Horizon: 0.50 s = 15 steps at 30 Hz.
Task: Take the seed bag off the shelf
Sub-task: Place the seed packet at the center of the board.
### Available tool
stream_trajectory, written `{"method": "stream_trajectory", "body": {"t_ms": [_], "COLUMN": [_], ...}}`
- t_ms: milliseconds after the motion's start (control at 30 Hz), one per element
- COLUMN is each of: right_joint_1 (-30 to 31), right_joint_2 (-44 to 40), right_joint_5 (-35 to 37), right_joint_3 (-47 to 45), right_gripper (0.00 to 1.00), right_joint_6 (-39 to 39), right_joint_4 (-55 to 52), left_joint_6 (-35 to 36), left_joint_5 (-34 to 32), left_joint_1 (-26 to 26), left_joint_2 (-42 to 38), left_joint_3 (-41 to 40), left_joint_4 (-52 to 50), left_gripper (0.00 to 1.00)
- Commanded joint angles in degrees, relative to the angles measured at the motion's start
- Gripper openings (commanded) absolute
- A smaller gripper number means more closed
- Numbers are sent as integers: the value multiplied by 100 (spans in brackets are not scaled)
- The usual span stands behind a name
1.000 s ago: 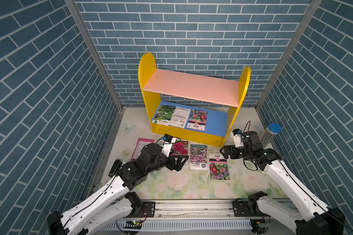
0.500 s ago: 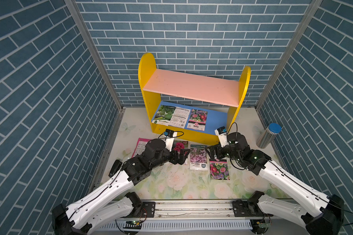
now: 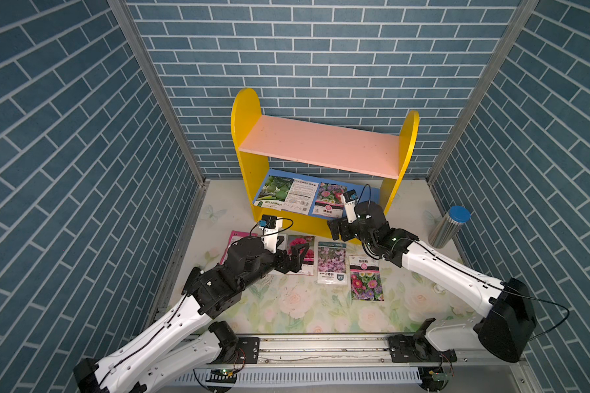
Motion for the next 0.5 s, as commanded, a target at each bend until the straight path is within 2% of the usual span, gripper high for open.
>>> {"method": "stream_trajectory", "body": {"t_ms": [0,467], "right_joint_1": [-2,-648], "right_joint_2": [434,2291], "right_joint_5": [352,-161], "right_joint_3": [408,1914], "right_gripper": [97,95], "right_joint_6": [-427,-710], "right_joint_4": [350,403], "left_joint_6": [-63,-428], "left_joint_5": [-80,-28], "left_joint_1": [1,1], "left_joint_2": [-57,-298], "left_joint_3": [-150,-539], "left_joint_4": [-48,212], "left_gripper": [100,100]}}
